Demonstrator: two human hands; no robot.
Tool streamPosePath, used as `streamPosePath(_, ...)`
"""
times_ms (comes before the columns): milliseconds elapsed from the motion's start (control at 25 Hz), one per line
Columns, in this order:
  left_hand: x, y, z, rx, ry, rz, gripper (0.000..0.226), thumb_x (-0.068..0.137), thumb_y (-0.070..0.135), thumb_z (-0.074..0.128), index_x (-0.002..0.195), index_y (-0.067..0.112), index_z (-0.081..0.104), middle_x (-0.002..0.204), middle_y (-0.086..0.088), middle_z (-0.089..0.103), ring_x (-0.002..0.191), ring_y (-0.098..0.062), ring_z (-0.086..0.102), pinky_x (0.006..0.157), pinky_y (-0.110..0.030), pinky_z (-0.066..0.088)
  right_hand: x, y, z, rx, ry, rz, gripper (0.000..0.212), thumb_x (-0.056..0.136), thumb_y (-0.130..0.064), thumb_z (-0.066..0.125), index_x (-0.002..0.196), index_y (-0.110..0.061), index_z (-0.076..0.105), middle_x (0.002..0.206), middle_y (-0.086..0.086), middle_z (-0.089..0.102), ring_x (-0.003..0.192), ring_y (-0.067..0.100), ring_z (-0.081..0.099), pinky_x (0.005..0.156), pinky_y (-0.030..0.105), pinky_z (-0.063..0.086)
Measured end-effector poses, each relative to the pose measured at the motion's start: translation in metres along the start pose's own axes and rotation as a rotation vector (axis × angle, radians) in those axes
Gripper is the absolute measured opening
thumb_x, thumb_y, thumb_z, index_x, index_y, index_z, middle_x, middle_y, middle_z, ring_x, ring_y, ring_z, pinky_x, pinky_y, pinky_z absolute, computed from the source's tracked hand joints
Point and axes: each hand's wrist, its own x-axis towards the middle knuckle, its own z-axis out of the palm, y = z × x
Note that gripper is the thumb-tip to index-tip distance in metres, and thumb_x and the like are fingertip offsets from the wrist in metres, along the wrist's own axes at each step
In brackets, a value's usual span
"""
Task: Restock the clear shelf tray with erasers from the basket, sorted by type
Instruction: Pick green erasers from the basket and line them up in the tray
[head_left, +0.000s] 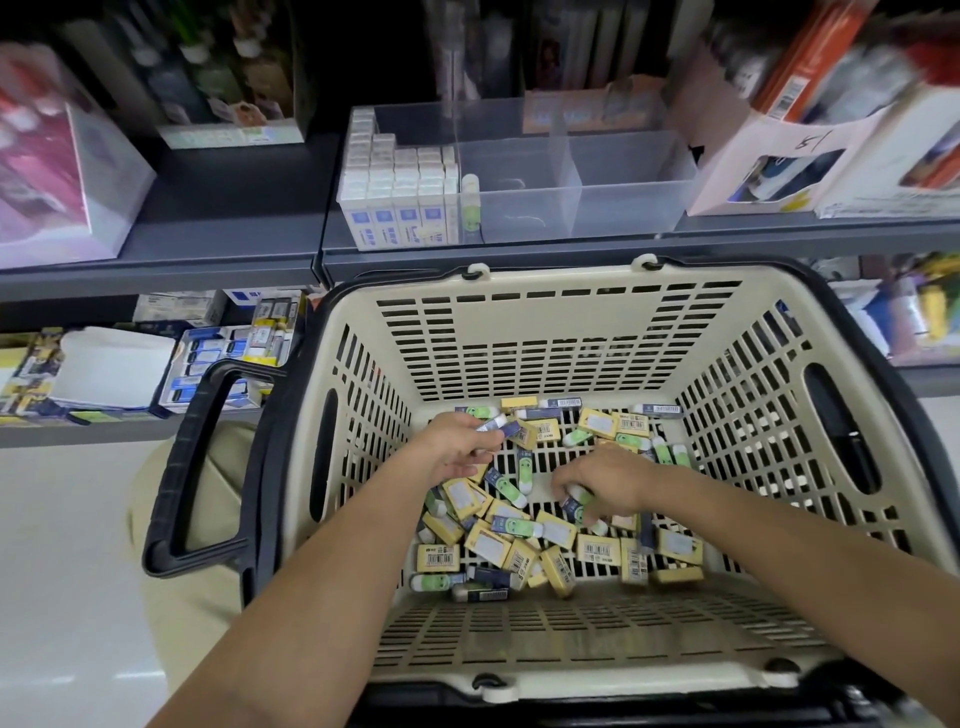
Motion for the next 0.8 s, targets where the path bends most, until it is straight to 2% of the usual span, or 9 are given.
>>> streamPosePath(120, 0.0, -0.001, 0.002, -0.043, -0.037, -0.006, 0.063, 0.082, 0.013, 0.071, 0.135, 0.008, 0.039, 0.096, -0.005, 0.068, 0.078, -0.011, 0.063, 0.07, -0.024, 0.052, -0.004, 0.005, -0.017, 0.399, 0.099, 0.075, 0.023, 0.074, -0.019, 0.077, 0.092, -0.021, 0.062, 0.099, -0.004, 0.06, 0.087, 0.018, 0.06, 0.08, 0.031, 0.049)
streamPosePath(240, -0.005, 0.004, 0.006, -0.174, -0.132, -0.03, 0.056, 0.082, 0.01, 0.069, 0.132, 0.007, 0.043, 0.103, -0.007, 0.066, 0.089, -0.016, 0.064, 0.074, -0.028, 0.052, -0.012, 0.003, -0.042, 0.813, 0.276, 0.042, 0.019, 0.074, -0.009, 0.076, 0.078, -0.021, 0.062, 0.08, -0.01, 0.063, 0.06, -0.004, 0.056, 0.061, 0.012, 0.045)
streamPosePath(280, -0.007, 0.007, 0.009, -0.202, -0.192, -0.03, 0.049, 0.084, 0.011, 0.067, 0.128, 0.008, 0.047, 0.105, -0.006, 0.066, 0.094, -0.018, 0.064, 0.075, -0.031, 0.052, -0.014, 0.0, -0.048, 0.918, 0.324, 0.024, 0.018, 0.074, -0.008, 0.076, 0.078, -0.019, 0.063, 0.079, -0.007, 0.065, 0.06, -0.005, 0.057, 0.061, 0.01, 0.045)
streamPosePath(360, -0.013, 0.013, 0.016, -0.228, -0.319, -0.013, 0.035, 0.088, 0.016, 0.062, 0.122, 0.011, 0.053, 0.107, -0.005, 0.066, 0.097, -0.021, 0.063, 0.083, -0.038, 0.052, -0.015, -0.005, -0.058, 1.058, 0.392, 0.011, 0.014, 0.076, -0.006, 0.073, 0.081, -0.014, 0.063, 0.085, 0.004, 0.068, 0.07, 0.007, 0.061, 0.071, 0.021, 0.051)
streamPosePath(440, -0.019, 0.022, 0.021, -0.248, -0.4, 0.021, 0.03, 0.092, 0.018, 0.057, 0.122, 0.013, 0.053, 0.105, -0.006, 0.066, 0.094, -0.022, 0.066, 0.084, -0.04, 0.053, -0.017, -0.011, -0.066, 1.106, 0.449, 0.01, 0.013, 0.078, -0.005, 0.071, 0.083, -0.012, 0.063, 0.082, 0.005, 0.068, 0.071, 0.012, 0.062, 0.074, 0.029, 0.051)
streamPosePath(560, -0.03, 0.041, 0.021, -0.241, -0.43, 0.121, 0.03, 0.094, 0.017, 0.053, 0.124, 0.012, 0.051, 0.104, -0.009, 0.066, 0.093, -0.023, 0.066, 0.078, -0.035, 0.056, -0.023, -0.015, -0.082, 1.087, 0.543, -0.028, 0.016, 0.077, 0.0, 0.07, 0.084, -0.011, 0.061, 0.078, 0.001, 0.067, 0.064, 0.002, 0.064, 0.068, 0.02, 0.053)
streamPosePath(680, -0.044, 0.061, 0.019, -0.25, -0.445, 0.262, 0.023, 0.094, 0.012, 0.051, 0.117, 0.012, 0.055, 0.1, -0.01, 0.067, 0.087, -0.02, 0.067, 0.075, -0.028, 0.057, -0.035, -0.016, -0.104, 1.13, 0.625, -0.033, 0.024, 0.075, 0.003, 0.071, 0.091, -0.01, 0.057, 0.076, -0.001, 0.067, 0.062, 0.002, 0.064, 0.063, 0.017, 0.054)
streamPosePath(800, -0.061, 0.081, 0.015, -0.184, -0.41, 0.399, 0.018, 0.093, 0.007, 0.052, 0.109, 0.014, 0.057, 0.094, -0.005, 0.068, 0.083, -0.016, 0.068, 0.074, -0.025, 0.057, -0.048, -0.021, -0.128, 1.093, 0.705, -0.062, 0.024, 0.073, 0.002, 0.072, 0.087, -0.013, 0.059, 0.073, -0.001, 0.067, 0.061, 0.003, 0.064, 0.063, 0.016, 0.053)
